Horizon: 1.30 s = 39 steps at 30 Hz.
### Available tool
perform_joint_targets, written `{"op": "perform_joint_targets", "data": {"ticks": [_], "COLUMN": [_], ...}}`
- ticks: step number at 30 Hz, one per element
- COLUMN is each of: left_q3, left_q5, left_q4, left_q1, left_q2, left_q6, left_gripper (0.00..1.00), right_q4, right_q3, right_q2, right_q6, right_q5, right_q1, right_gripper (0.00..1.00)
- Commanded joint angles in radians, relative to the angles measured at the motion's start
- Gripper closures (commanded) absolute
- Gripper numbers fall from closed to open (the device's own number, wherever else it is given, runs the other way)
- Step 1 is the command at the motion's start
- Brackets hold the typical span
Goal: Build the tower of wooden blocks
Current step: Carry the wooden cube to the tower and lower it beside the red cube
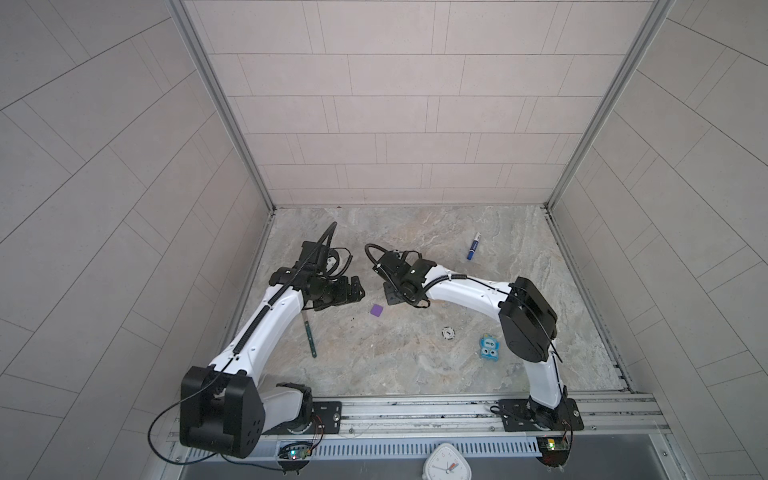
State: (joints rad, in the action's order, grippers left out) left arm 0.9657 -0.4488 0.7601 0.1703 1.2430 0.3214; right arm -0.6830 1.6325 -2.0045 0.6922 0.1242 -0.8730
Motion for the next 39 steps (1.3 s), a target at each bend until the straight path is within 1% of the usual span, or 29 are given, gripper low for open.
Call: {"op": "perform_joint_targets", "data": {"ticks": [1, 7, 14, 29, 39], "left_q3": [-0.008, -0.008, -0.008, -0.013, -0.013], "left_q5": [-0.001, -0.003, -0.012, -0.022, -0.021], "left_q4": [0.005, 0.005, 0.004, 0.002, 0.002], "left_q1": [-0.004, -0.005, -0.005, -0.005, -0.005], "left_q2": [-0.021, -0.02, -0.021, -0.027, -0.024], "left_q6": [0.001, 0.001, 0.001, 0.001, 0.001], "left_gripper": [0.03, 0.03, 0.03, 0.03, 0.03], "right_q4": [-0.08, -0.142, -0.175, -0.171, -0.153], "right_q3": [0.035, 0.046, 0.018, -0.044, -0.071], "right_q2": [0.066, 0.13, 0.175, 0.193, 0.188], "right_q6": [0.016, 0.008, 0.006, 0.012, 0.013], "right_q5": [0.05, 0.105, 0.109, 0.05, 0.024], "right_q1": [0.014, 0.042, 0.082, 0.177, 0.201], "right_gripper": [0.7, 0.7, 0.7, 0.7, 0.7]}}
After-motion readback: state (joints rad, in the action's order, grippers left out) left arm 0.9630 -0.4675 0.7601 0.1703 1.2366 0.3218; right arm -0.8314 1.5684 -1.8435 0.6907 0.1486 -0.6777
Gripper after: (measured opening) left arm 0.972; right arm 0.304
